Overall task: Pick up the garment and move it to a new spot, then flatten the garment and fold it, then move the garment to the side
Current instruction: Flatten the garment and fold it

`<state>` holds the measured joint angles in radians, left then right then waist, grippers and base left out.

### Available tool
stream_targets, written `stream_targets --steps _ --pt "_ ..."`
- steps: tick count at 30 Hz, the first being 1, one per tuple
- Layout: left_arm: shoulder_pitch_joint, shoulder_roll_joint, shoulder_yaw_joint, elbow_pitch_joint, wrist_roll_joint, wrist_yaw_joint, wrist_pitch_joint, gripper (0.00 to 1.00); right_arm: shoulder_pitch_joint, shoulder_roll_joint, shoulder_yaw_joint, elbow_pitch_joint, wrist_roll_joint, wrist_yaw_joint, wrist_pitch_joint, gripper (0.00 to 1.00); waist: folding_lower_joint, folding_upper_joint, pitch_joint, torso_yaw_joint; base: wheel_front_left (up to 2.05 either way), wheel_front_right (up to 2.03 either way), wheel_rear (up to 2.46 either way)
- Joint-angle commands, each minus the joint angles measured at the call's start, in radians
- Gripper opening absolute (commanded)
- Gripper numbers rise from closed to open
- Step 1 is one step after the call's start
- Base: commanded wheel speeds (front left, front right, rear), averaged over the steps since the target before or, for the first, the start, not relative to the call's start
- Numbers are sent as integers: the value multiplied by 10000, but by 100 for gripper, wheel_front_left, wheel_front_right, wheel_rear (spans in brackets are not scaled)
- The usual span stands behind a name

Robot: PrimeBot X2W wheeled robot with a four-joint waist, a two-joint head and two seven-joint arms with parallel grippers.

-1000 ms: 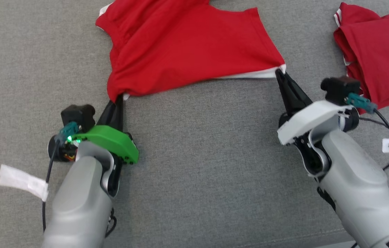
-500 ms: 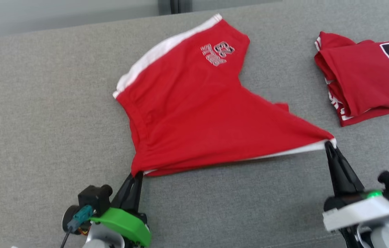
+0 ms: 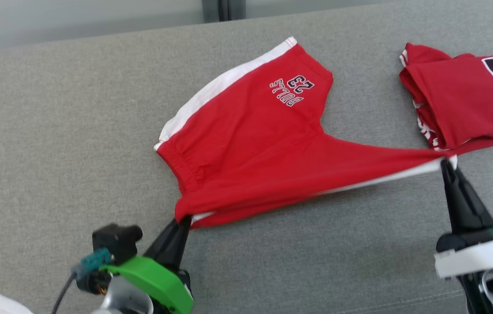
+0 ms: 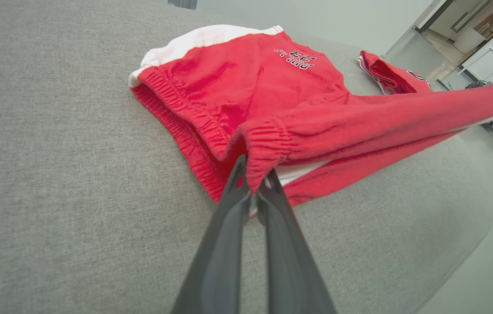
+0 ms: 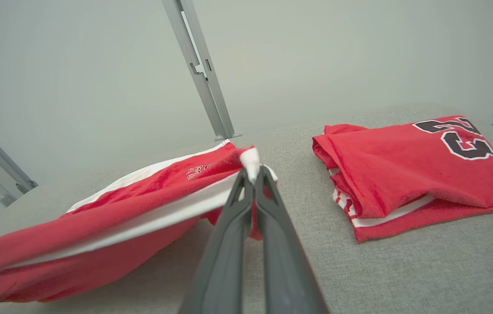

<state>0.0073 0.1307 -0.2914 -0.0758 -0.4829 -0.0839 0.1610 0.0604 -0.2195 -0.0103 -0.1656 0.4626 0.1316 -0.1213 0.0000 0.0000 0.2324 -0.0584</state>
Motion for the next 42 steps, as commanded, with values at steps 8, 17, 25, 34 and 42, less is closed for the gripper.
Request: stream_targets --steps 8,17,25,34,42 --pt "-2303 183 274 548 -111 -128 295 0 -2657 -620 266 881 298 -19 184 0 0 0 2066 519 0 0 0" --pt "-4511 97 209 1570 89 -271 -163 0 -6509 -1409 1716 3529 865 -16 118 0 0 0 3035 1083 0 0 0" --pt "-5772 -98 -126 2591 34 -374 -563 0 -9215 -1747 3133 6229 1485 -14 -151 0 0 0 3141 1538 0 0 0" --pt "-6656 -262 -685 3763 -277 -454 -1118 0 -10969 -1537 4512 8696 1809 -13 -929 0 0 0 3271 1682 0 0 0" --pt "-6372 -355 -657 4003 117 142 -2308 100 -11147 -1505 4809 8979 1514 -13 -1447 100 0 0 3065 1523 0 0 0"
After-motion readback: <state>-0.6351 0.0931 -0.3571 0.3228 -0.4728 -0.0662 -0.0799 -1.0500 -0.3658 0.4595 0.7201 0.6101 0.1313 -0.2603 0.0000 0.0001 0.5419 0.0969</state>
